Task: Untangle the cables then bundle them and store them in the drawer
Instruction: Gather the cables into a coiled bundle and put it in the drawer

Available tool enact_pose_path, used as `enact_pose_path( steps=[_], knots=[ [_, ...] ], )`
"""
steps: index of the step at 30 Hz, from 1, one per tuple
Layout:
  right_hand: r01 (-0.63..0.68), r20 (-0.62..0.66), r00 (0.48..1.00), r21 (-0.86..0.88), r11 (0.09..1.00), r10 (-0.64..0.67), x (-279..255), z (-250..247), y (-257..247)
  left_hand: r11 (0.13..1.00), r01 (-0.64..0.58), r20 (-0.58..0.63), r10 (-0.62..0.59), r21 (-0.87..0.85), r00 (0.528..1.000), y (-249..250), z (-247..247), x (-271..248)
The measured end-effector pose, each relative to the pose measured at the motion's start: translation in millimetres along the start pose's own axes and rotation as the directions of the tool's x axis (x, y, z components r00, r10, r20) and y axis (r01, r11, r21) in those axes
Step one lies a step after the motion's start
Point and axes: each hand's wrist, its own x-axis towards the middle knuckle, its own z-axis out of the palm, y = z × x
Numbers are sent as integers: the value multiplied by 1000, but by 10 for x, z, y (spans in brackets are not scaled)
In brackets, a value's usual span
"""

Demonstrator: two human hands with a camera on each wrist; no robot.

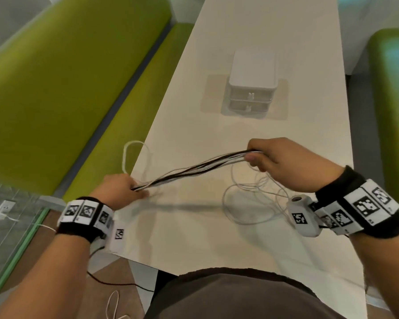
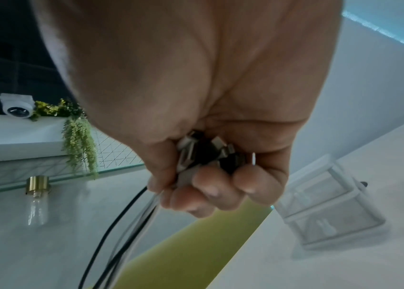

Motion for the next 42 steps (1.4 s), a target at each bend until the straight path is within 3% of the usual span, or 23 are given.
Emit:
enact_pose_path(
  steps=[4,7,9,12,13,16,19,21,24,26,28,31,33,36,39,42],
  knots=[
    [-17,28,999,3,1000,17,6,-23,34,903,258,-133,-225,344,965,-463,-217,174],
    [4,46,999,-13,1000,-3,70,81,-17,863,389,-250,-318,324,914,-644,-372,327],
    [-11,16,1000,-9,1000,11,91,87,13,935,318,-293,-263,158,919,-661,-386,385],
    [-61,-40,997,-4,998,61,60,-3,111,993,99,-132,-107,-60,985,-517,-283,345],
    [-76,-43,996,-8,997,76,42,-32,152,990,58,-110,-73,-130,991,-448,-237,314],
    [-97,-39,995,-26,995,96,-8,-65,214,960,-95,-232,32,-263,972,-289,-139,238],
    [-110,-47,993,-37,993,108,-29,-68,231,892,-134,-171,65,-431,983,-192,-170,149],
    [-113,-47,993,-42,993,111,-31,-68,223,898,-131,-202,49,-419,978,-119,-272,59],
    [-93,-51,995,-47,995,91,-11,-55,192,979,-103,-353,35,-177,935,-54,-344,89],
    [-80,-55,996,-46,996,77,5,-51,154,976,-181,-410,116,-122,905,36,-318,133],
    [-63,-69,996,-41,997,60,15,-59,105,944,-312,-396,250,-102,884,129,-249,206],
    [-21,-103,995,-41,999,17,0,-93,62,905,-386,-219,346,-176,912,316,-161,247],
    [-32,-124,992,-79,996,22,-22,-140,92,928,-321,-104,306,-188,946,355,-59,291],
    [-129,-173,979,-134,983,105,-75,-259,226,971,-214,-139,198,-110,970,256,-60,331],
    [-196,-198,965,-121,973,170,-154,-376,351,1000,-10,-54,9,-19,998,37,-100,330],
    [-211,-147,970,-116,971,193,-168,-363,331,965,91,43,-105,244,994,-193,-190,344]
  ],
)
